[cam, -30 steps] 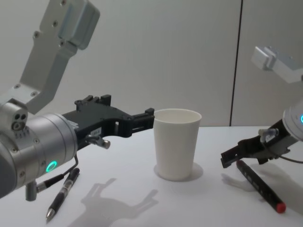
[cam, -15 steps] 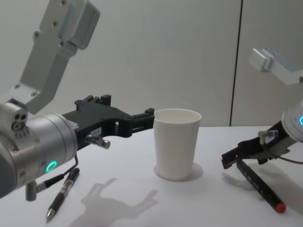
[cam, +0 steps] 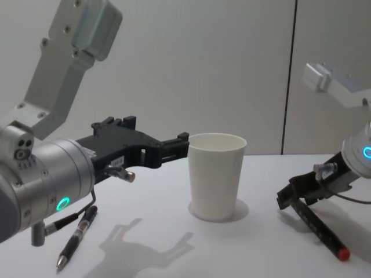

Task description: Place the pen into the pen holder.

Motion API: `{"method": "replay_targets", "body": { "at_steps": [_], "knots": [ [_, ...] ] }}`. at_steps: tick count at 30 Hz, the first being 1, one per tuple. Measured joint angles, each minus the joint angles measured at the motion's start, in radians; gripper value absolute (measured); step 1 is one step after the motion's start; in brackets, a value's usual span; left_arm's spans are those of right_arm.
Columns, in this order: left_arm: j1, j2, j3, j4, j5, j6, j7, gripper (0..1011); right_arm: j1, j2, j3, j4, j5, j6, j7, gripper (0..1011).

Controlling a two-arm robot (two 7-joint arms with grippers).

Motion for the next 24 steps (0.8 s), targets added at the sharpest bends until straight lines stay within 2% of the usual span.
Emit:
{"method": "replay_targets", "body": {
  "at_steps": [5,6,7,8,13,16,24],
  "knots": [
    [0.000,0.000,0.000,0.000,0.000,0.000,0.000,1000,0.004,-0.002,-0.003,0.011,-0.013,-0.001,0.005,478],
    [0.000,0.000,0.000,0.000,0.000,0.000,0.000,1000,0.006,-0.003,-0.004,0.015,-0.018,-0.001,0.006,415],
    [0.000,0.000,0.000,0.000,0.000,0.000,0.000,1000,0.006,-0.003,-0.004,0.017,-0.020,-0.001,0.006,415],
    [0.000,0.000,0.000,0.000,0.000,0.000,0.000,999,0.007,-0.004,-0.005,0.019,-0.021,-0.001,0.006,357],
    [0.000,0.000,0.000,0.000,0.000,0.000,0.000,1000,0.011,-0.006,-0.006,0.030,-0.032,-0.003,0.008,195],
    [0.000,0.000,0.000,0.000,0.000,0.000,0.000,999,0.012,-0.007,-0.007,0.033,-0.036,-0.005,0.009,166],
    [0.000,0.000,0.000,0.000,0.000,0.000,0.000,1000,0.010,-0.008,-0.008,0.028,-0.048,-0.016,0.009,166]
  ]
}}
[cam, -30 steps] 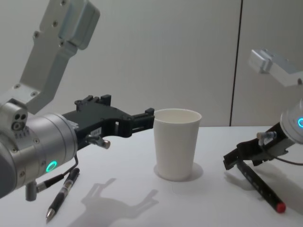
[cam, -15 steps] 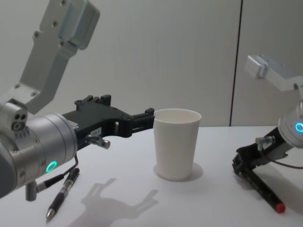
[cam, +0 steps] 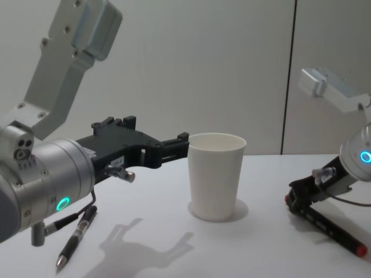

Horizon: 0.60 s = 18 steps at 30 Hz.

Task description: Place the pen into the pen holder.

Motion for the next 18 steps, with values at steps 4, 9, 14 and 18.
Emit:
{"method": "replay_targets", "body": {
  "at_steps": [4,9,14,18],
  "knots": [
    [0.000,0.000,0.000,0.000,0.000,0.000,0.000,1000,-0.006,0.000,0.000,-0.013,-0.001,-0.012,-0.003,166],
    [0.000,0.000,0.000,0.000,0.000,0.000,0.000,1000,-0.017,0.002,0.002,-0.039,0.000,-0.038,-0.011,166],
    [0.000,0.000,0.000,0.000,0.000,0.000,0.000,1000,-0.035,0.007,0.005,-0.074,0.009,-0.080,-0.021,166],
    [0.000,0.000,0.000,0.000,0.000,0.000,0.000,1000,-0.049,0.012,0.008,-0.100,0.015,-0.114,-0.026,166]
  ]
}}
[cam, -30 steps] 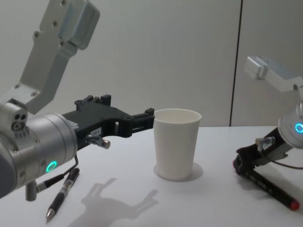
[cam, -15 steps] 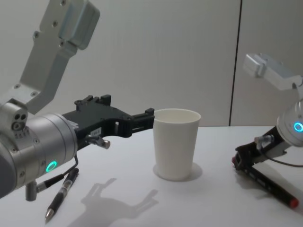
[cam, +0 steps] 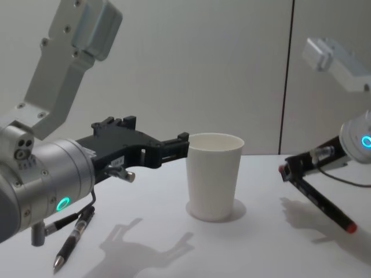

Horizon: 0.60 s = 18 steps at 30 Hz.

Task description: Place the pen into the pen holder.

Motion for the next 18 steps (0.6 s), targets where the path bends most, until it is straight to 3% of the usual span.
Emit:
{"method": "replay_targets", "body": {
  "at_steps": [14,18],
  "knots": [
    [0.000,0.000,0.000,0.000,0.000,0.000,0.000,1000,-0.062,0.027,0.010,-0.092,0.014,-0.178,-0.005,166],
    [0.000,0.000,0.000,0.000,0.000,0.000,0.000,1000,-0.079,0.036,0.012,-0.115,0.012,-0.251,-0.001,166]
  ]
}}
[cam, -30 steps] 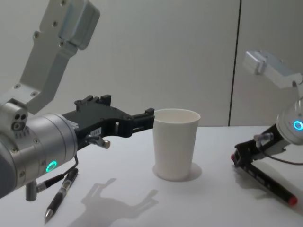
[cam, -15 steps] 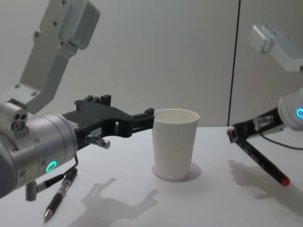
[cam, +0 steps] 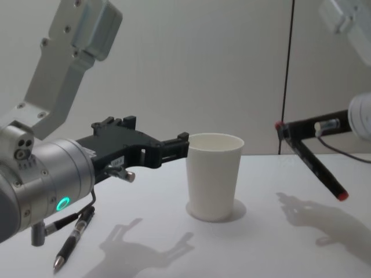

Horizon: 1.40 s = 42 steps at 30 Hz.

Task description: Place the pen into the pen holder.

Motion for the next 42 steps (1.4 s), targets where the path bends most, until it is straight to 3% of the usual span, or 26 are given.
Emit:
{"method": "replay_targets", "body": {
  "at_steps": [7,9,11,12,24,31,32,35,42],
  "knots": [
    [0.000,0.000,0.000,0.000,0.000,0.000,0.000,1000,-0.021,0.011,0.001,-0.021,-0.013,-0.122,0.006,166],
    [0.000,0.000,0.000,0.000,0.000,0.000,0.000,1000,-0.022,0.012,0.002,-0.022,-0.014,-0.135,0.006,166],
    [0.000,0.000,0.000,0.000,0.000,0.000,0.000,1000,-0.028,0.014,0.002,-0.024,-0.021,-0.190,0.009,166],
    [0.000,0.000,0.000,0.000,0.000,0.000,0.000,999,-0.028,0.014,0.002,-0.024,-0.021,-0.190,0.009,166],
    [0.000,0.000,0.000,0.000,0.000,0.000,0.000,1000,-0.028,0.013,-0.003,-0.003,-0.054,-0.410,0.019,166],
    [0.000,0.000,0.000,0.000,0.000,0.000,0.000,1000,-0.002,-0.002,-0.009,0.050,-0.080,-0.564,0.026,166],
    [0.000,0.000,0.000,0.000,0.000,0.000,0.000,1000,-0.002,-0.002,-0.009,0.050,-0.080,-0.564,0.026,166],
    [0.000,0.000,0.000,0.000,0.000,0.000,0.000,1000,0.020,-0.015,-0.014,0.091,-0.092,-0.645,0.032,166],
    [0.000,0.000,0.000,0.000,0.000,0.000,0.000,1000,0.071,-0.046,-0.027,0.189,-0.101,-0.773,0.045,166]
  ]
}}
